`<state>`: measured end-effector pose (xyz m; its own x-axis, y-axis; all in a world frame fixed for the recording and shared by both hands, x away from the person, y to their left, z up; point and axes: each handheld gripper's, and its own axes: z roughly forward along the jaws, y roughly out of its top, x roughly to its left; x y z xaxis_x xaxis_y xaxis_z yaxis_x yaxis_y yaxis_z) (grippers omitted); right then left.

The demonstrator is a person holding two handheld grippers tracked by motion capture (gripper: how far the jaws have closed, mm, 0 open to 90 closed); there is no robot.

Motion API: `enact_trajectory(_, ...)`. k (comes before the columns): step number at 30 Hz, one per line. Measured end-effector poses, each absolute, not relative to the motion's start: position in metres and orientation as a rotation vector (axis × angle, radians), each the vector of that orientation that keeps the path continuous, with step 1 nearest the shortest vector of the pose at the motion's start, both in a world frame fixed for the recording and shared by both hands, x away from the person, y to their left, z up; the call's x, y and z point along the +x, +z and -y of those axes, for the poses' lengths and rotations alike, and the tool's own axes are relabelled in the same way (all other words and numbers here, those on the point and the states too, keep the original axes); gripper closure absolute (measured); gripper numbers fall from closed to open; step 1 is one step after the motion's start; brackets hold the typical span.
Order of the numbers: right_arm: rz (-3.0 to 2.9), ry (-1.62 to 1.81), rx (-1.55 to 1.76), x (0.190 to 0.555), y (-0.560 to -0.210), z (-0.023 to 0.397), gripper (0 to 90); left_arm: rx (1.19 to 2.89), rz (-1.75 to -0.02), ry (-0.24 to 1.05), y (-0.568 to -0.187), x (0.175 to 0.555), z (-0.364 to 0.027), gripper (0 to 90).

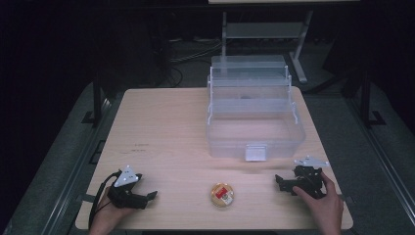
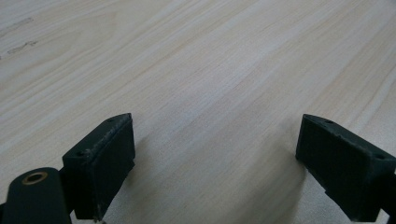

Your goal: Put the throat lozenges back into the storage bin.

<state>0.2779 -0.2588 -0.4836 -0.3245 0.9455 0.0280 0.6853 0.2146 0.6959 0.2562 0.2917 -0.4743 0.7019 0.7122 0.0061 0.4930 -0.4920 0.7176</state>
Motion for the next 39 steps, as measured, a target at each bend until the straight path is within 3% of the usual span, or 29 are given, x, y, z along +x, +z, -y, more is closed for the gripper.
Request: enact_trajectory(39,-2.092,0.869,1.509,0.278,-0.484,0.259,0.0,2.249,-0.839,0.323,-0.452,0.265,-0.274,12.7)
